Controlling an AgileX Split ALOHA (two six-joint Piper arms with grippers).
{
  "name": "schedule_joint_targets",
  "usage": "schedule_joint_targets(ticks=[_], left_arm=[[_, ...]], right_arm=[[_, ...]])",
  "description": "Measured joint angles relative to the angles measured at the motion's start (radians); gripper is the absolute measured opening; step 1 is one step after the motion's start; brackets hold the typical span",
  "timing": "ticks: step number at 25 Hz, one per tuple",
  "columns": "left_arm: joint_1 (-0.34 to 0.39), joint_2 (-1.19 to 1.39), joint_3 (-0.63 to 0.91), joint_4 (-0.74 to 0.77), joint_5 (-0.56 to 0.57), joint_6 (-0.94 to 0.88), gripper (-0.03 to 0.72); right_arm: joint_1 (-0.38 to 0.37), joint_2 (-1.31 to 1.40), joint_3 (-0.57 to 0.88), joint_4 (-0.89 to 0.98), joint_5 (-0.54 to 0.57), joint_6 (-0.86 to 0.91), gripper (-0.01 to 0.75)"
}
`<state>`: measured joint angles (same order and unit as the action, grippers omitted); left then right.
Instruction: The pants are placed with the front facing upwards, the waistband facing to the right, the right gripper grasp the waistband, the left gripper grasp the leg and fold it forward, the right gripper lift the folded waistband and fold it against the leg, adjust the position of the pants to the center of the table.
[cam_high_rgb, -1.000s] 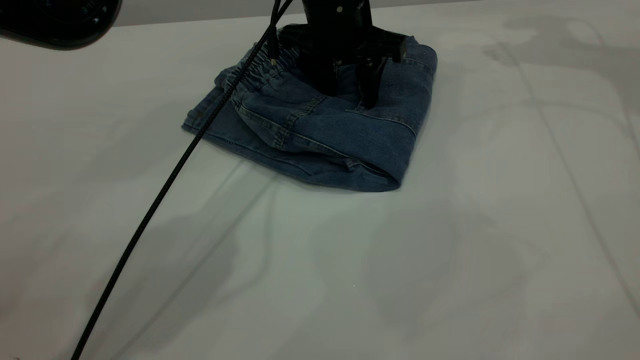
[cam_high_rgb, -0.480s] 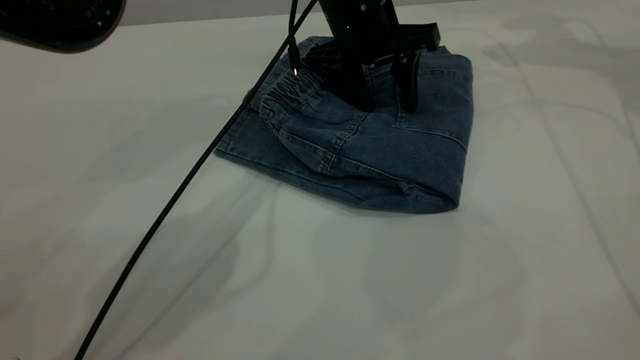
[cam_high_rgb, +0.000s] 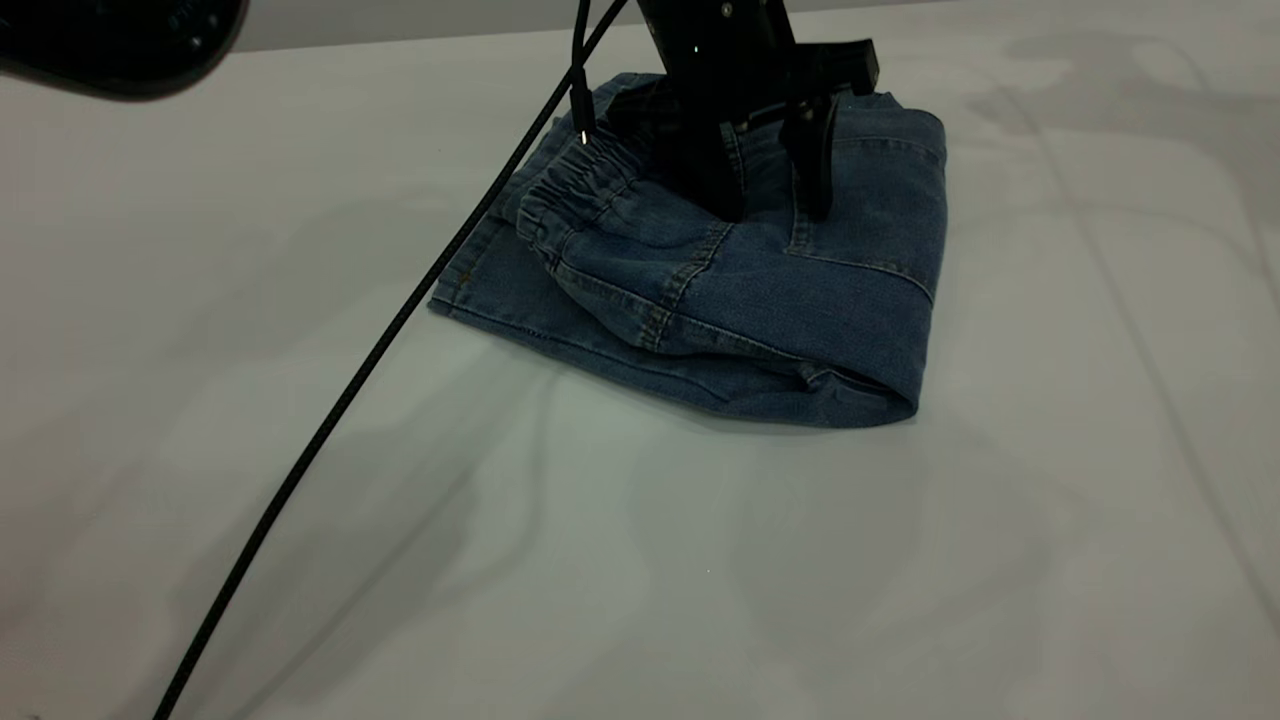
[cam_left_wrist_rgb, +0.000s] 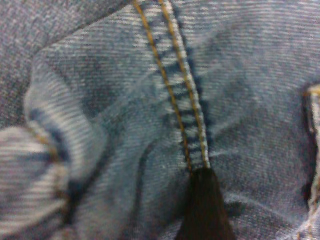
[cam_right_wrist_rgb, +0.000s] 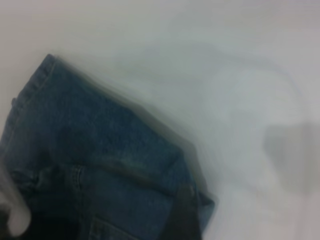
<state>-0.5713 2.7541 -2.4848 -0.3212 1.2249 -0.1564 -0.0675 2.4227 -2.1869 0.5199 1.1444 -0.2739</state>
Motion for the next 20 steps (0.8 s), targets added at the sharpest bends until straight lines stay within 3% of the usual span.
schedule_joint_targets(ticks=[12,20], left_arm=[[0.001,-0.238,-0.001,0.084,0.001,0.330,0.482],[0.001,-0.423,-0.001,0.357,0.001,0.276,0.482]], right_arm=[[-0.001,-0.012,-0.106,-0.001,0.080,0.019,0.566],[0.010,-0.081,-0.176,0.012,0.079,0.087,0.566]])
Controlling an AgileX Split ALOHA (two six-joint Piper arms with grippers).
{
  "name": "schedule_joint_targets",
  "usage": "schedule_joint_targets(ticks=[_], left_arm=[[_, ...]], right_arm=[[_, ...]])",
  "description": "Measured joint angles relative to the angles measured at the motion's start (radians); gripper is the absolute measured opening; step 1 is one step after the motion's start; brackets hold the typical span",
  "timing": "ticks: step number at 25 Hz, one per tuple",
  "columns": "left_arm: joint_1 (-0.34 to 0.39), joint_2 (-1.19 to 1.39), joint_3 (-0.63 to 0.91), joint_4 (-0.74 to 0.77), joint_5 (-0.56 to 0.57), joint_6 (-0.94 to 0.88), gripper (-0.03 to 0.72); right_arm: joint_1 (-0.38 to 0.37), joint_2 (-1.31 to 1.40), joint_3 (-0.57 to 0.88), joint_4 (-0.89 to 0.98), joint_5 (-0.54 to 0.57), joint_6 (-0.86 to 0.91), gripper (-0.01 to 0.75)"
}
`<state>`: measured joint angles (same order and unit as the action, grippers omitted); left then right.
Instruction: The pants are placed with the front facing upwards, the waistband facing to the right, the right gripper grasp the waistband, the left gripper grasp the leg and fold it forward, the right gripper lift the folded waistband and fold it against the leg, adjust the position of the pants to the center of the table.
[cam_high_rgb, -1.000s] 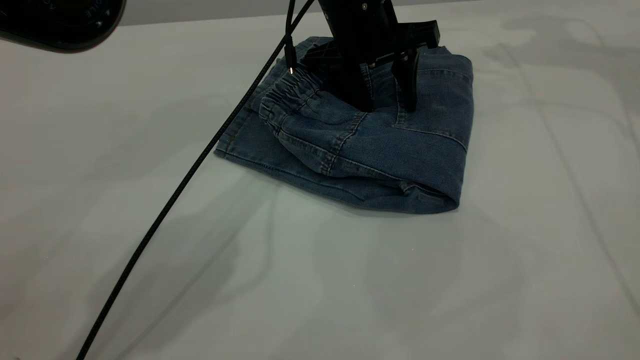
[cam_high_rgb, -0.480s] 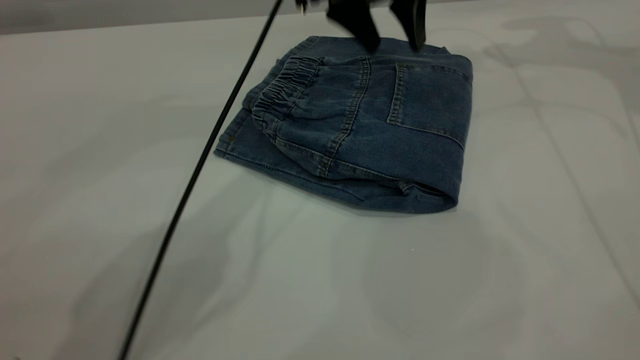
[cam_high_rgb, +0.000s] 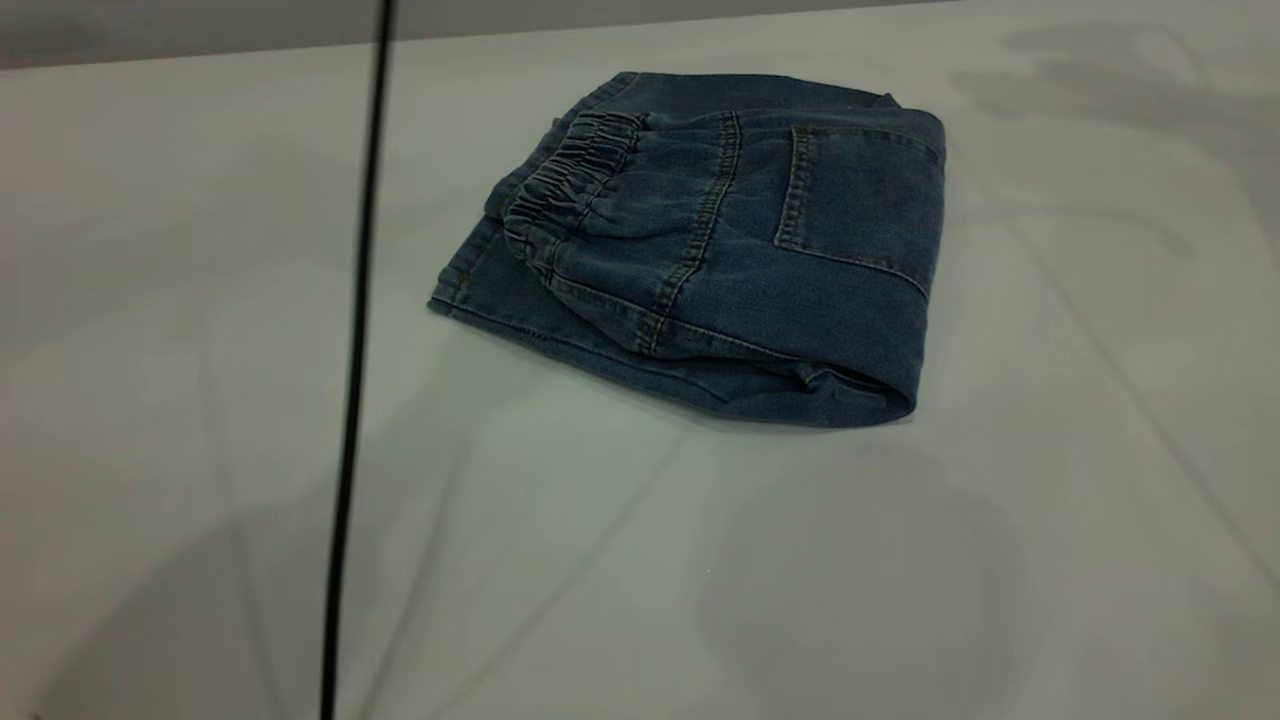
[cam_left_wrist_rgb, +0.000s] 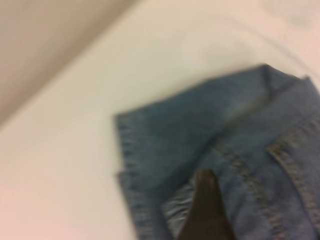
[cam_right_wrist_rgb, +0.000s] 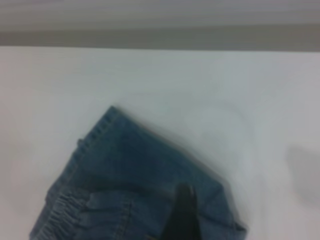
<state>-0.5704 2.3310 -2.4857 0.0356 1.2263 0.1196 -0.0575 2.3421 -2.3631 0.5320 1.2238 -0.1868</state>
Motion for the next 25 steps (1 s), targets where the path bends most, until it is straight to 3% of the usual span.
schedule_joint_targets(ticks=[15,25], left_arm=[[0.000,-0.198,0.000,0.232,-0.003,-0.064,0.482],[0.001,-0.415,0.000,0.212,-0.003,-0.110,0.482]], right_arm=[[-0.001,-0.259,0.003,-0.021,0.000,0.050,0.566],[0.040,-0.570,0.076,-0.020,0.000,0.050,0.566]])
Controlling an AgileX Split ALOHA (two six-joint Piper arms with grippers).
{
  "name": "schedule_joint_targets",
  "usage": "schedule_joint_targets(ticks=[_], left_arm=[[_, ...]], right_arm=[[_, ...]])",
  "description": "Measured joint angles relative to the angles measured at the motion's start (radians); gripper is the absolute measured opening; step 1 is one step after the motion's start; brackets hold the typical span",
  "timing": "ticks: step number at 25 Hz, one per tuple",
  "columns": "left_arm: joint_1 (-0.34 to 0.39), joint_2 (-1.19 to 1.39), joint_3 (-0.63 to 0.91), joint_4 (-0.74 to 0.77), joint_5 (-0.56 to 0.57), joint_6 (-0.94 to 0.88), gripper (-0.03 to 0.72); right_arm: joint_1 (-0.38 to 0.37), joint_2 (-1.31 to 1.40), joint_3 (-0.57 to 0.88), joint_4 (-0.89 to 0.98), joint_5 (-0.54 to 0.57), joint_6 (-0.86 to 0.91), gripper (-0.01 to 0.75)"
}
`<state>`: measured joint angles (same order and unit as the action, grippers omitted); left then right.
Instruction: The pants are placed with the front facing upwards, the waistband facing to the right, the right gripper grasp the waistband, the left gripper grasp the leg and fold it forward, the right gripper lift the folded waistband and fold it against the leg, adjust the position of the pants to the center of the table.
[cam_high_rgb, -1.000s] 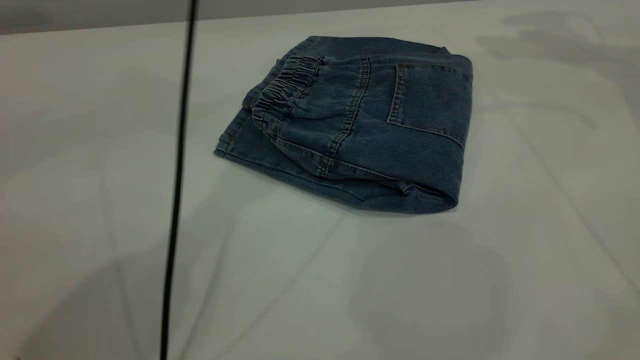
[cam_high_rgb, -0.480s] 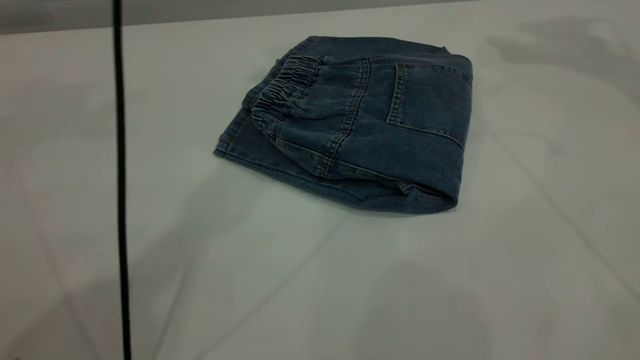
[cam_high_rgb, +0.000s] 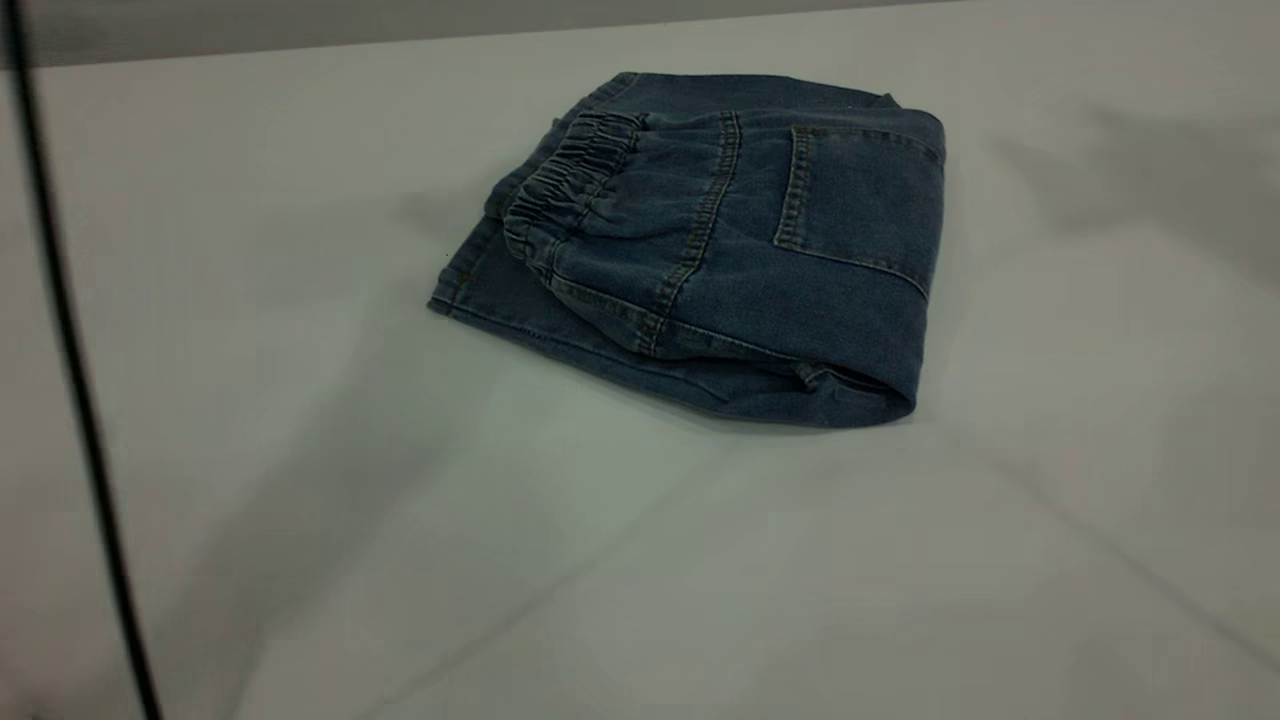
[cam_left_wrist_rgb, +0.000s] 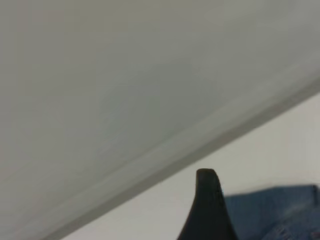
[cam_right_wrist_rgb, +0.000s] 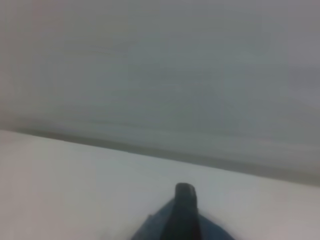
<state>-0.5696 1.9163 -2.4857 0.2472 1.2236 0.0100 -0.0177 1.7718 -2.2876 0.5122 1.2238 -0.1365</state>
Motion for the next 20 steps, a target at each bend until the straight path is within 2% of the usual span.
schedule_joint_targets(ticks=[11,14,20], left_arm=[[0.000,-0.260,0.036,-0.101,-0.001,-0.010,0.482],[0.000,-0.349,0.129,-0.114,-0.003,-0.029,0.482],[0.000,-0.579,0.437,-0.182,-0.003,-0.028,0.482]], right_arm=[[-0.001,-0.463,0.304,0.001,0.000,-0.026,0.558],[-0.001,-0.597,0.373,0.002,0.000,-0.026,0.558],[-0.001,-0.839,0.544,0.007,-0.001,-0.026,0.556]])
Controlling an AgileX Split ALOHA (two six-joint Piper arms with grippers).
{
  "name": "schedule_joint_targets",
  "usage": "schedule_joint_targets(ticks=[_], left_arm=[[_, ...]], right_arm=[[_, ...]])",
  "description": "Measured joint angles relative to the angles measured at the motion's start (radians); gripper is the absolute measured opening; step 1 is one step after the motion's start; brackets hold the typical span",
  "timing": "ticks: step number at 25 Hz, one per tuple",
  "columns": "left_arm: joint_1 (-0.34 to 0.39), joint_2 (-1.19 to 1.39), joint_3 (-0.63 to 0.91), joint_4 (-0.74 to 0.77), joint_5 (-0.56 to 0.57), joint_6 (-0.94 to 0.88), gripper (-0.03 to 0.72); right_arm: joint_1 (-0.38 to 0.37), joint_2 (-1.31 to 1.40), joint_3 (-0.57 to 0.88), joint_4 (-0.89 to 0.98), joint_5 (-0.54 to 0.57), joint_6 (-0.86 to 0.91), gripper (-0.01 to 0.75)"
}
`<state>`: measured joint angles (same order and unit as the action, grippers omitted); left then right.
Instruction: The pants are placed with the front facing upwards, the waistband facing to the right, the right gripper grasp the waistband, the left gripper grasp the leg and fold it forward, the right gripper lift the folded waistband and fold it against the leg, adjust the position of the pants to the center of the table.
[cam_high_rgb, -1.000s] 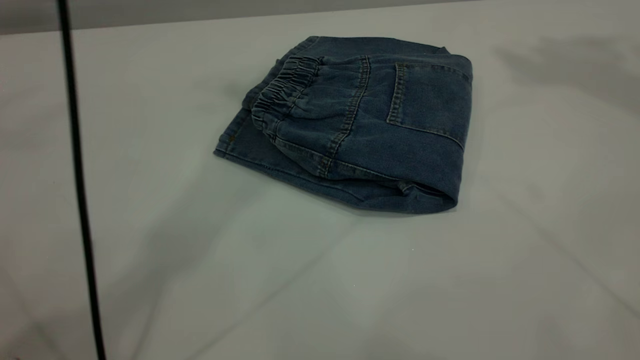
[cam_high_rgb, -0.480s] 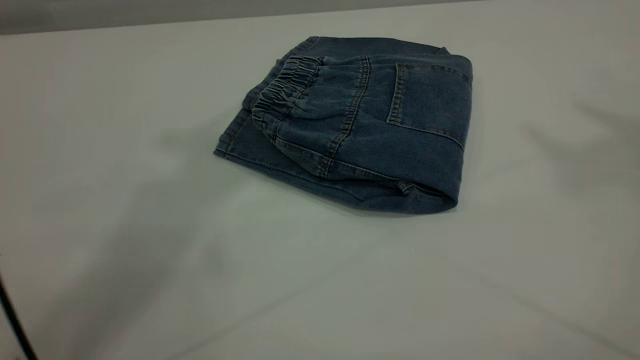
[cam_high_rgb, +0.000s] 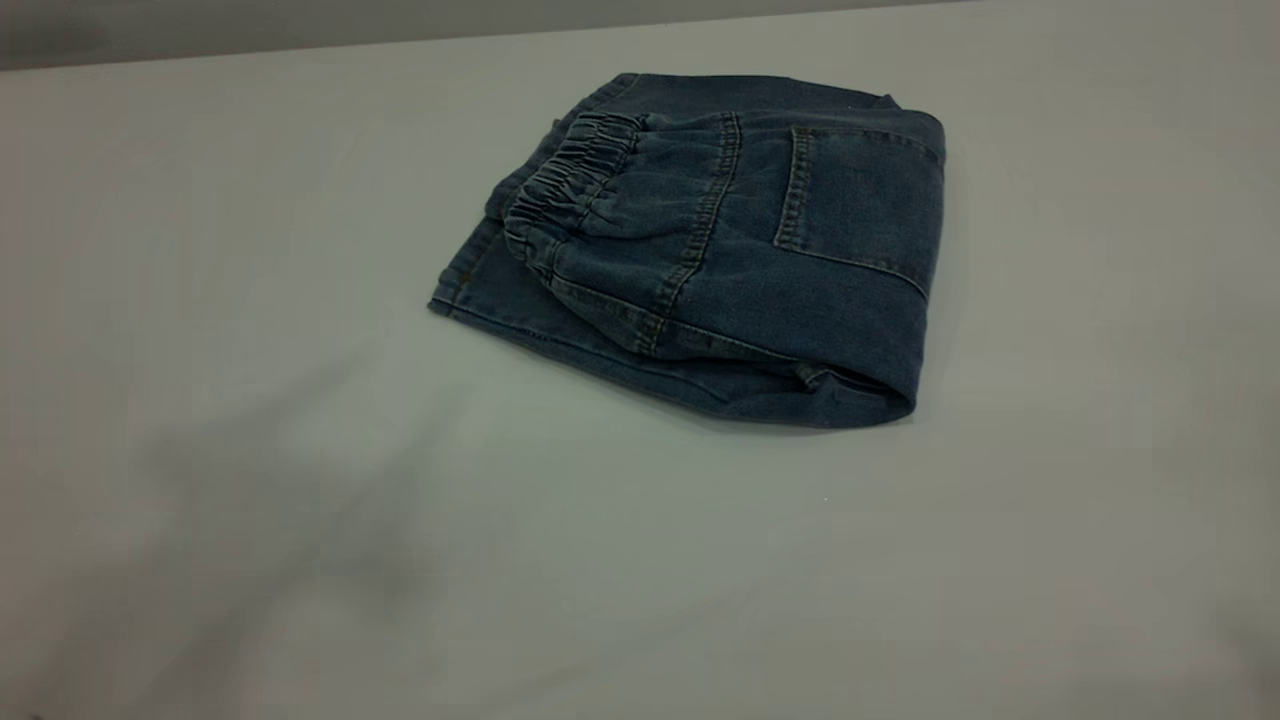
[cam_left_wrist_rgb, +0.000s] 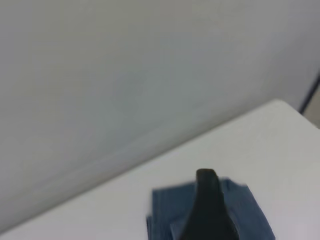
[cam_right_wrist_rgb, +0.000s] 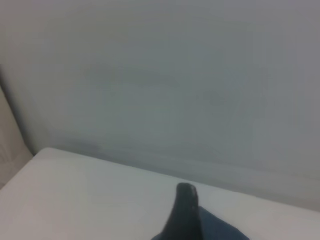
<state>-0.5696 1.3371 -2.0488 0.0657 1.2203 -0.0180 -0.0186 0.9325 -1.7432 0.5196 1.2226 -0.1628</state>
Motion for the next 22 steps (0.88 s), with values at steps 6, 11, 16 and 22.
schedule_joint_targets(ticks=[6,11,16,22], left_arm=[[0.000,-0.255,0.313,-0.021,0.001,-0.004,0.482],[0.000,-0.483,0.561,-0.015,0.000,-0.019,0.482],[0.000,-0.713,0.786,-0.014,0.001,-0.019,0.482],[0.000,-0.942,1.043,-0.010,0.001,-0.018,0.482]], right_arm=[[-0.001,-0.229,0.187,0.011,0.000,0.003,0.555],[-0.001,-0.408,0.358,-0.037,-0.001,0.003,0.555],[-0.001,-0.555,0.542,-0.082,-0.001,0.003,0.555],[-0.001,-0.690,0.752,-0.180,-0.002,0.001,0.555]])
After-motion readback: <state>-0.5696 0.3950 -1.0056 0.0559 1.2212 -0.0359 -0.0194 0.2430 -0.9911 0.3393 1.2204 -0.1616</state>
